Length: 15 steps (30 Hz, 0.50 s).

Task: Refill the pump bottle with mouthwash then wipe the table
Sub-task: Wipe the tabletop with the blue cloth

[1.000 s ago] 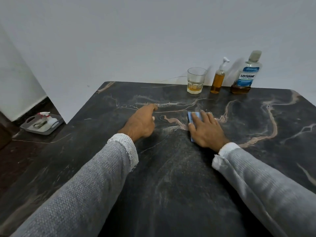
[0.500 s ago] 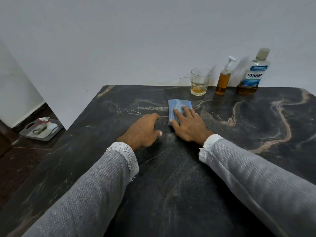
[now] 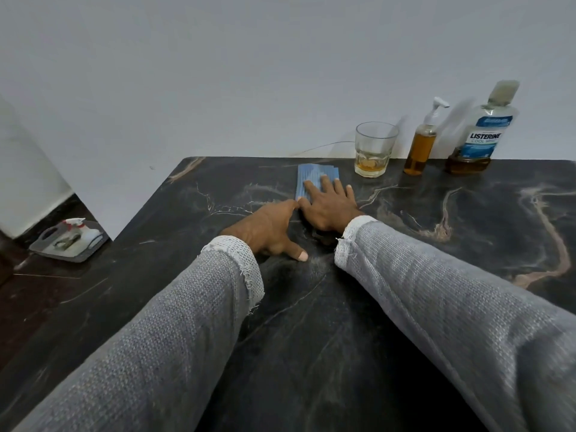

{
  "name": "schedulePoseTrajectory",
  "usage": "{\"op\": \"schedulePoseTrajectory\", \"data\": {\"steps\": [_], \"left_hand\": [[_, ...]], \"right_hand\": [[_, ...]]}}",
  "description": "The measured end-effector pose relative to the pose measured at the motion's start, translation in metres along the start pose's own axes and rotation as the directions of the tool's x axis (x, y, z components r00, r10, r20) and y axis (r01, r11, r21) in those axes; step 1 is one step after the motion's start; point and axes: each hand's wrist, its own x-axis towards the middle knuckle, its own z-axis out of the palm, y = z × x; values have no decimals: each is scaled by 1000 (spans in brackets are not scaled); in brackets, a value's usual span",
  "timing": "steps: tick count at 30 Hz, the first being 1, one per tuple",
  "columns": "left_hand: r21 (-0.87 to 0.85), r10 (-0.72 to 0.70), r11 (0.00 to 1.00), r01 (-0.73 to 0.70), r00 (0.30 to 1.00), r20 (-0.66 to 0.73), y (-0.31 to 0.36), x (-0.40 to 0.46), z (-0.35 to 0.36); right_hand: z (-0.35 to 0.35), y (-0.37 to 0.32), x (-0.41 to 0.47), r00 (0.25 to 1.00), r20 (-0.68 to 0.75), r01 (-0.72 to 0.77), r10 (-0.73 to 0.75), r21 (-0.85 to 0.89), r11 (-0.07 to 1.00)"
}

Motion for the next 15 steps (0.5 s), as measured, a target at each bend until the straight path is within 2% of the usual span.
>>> {"op": "schedulePoseTrajectory", "data": {"steps": [7,15], "left_hand": [[57,30,998,-31,999,32,-7,15,0],[109,-2,994,-5,998,63,-5,22,0]], "right_hand": [[1,4,40,999,-44,-26,27,42,999],[6,7,49,997,-76,-24,27,43,999]]}}
